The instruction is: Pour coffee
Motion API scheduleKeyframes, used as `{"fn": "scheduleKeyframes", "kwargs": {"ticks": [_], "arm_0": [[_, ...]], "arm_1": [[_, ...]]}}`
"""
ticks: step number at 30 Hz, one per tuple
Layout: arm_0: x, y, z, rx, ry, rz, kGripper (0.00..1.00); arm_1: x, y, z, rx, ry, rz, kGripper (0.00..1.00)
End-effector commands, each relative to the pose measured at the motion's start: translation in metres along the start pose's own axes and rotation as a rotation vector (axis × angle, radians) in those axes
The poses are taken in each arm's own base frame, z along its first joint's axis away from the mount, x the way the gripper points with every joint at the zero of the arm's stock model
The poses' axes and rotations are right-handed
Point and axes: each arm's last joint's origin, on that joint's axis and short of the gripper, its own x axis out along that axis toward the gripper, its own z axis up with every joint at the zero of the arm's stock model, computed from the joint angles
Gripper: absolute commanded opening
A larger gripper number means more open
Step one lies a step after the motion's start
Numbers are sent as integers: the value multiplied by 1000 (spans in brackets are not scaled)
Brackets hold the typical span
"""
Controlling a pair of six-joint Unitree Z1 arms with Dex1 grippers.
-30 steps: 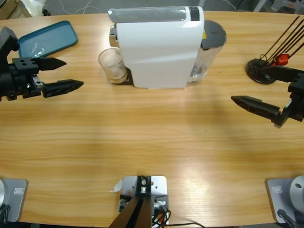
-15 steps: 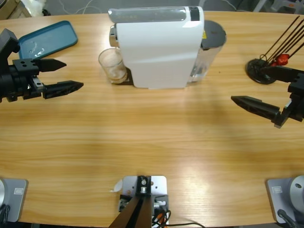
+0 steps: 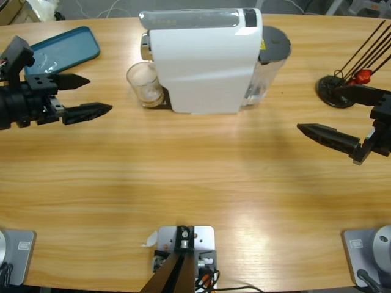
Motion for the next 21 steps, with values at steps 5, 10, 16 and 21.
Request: {"fn": "scheduleKeyframes", "kwargs": {"ticks": [5,10,16,21], "arm_0": [[7,2,-16,-9,54,-8,913],[10,3,-16,-9,61,-10,913],[31,9,-8,-5,40,-18,918],[60,23,6,-12,13,-21,917]], "arm_1": [[6,2,-10,-4,52,21,1000],[5,2,-10,-3,47,22,1000],[5,2,-10,-3,48,22,1000],[5,3,-10,-3,47,28,1000]]}}
